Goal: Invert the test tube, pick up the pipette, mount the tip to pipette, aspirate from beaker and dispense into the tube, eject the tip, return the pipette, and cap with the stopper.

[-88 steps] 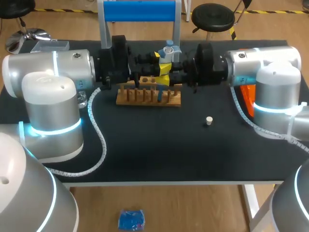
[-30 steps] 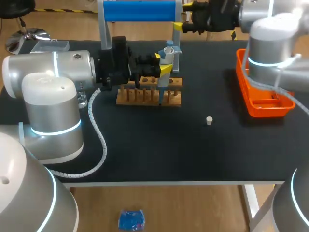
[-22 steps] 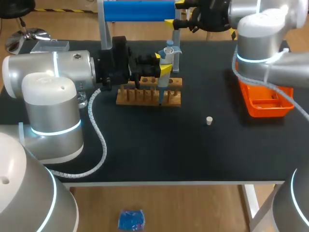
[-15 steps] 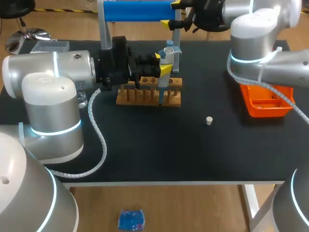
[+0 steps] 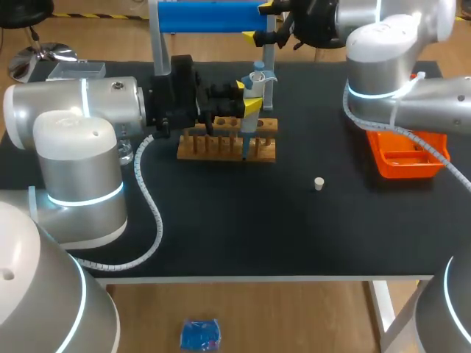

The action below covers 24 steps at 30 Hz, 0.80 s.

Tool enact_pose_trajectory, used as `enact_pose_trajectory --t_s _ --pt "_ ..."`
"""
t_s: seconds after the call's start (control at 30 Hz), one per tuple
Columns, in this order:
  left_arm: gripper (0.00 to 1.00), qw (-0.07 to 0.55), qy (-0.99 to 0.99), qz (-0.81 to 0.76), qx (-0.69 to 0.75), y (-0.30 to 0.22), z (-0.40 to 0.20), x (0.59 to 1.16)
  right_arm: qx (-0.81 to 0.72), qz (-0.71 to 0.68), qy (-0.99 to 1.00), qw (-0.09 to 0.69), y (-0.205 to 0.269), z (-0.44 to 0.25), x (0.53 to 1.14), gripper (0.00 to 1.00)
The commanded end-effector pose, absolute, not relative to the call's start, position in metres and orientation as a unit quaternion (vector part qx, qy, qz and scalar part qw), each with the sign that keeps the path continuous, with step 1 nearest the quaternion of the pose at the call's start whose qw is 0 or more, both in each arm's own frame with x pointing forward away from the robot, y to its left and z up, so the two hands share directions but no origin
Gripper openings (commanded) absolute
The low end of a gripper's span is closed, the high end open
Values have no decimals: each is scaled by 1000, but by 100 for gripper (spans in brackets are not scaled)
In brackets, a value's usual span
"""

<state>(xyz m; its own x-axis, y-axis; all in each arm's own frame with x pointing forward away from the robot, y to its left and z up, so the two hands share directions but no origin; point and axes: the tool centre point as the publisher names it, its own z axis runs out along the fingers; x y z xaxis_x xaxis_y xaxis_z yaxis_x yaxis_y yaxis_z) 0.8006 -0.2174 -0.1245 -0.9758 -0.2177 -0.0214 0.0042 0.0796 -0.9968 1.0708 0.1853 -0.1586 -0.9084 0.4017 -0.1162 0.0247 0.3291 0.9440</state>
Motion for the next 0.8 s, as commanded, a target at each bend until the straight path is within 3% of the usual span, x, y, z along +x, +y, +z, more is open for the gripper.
enact_pose_trajectory --t_s 0.03,0.3,0.8 --pt "0 85 728 -676 -74 -218 -125 800 133 563 799 166 185 -158 1071 100" --pt "0 95 741 -660 -79 -202 -122 813 133 563 799 166 185 -158 1071 100" --pt "0 123 783 -597 -121 -58 -93 902 133 563 799 166 185 -158 1071 100"
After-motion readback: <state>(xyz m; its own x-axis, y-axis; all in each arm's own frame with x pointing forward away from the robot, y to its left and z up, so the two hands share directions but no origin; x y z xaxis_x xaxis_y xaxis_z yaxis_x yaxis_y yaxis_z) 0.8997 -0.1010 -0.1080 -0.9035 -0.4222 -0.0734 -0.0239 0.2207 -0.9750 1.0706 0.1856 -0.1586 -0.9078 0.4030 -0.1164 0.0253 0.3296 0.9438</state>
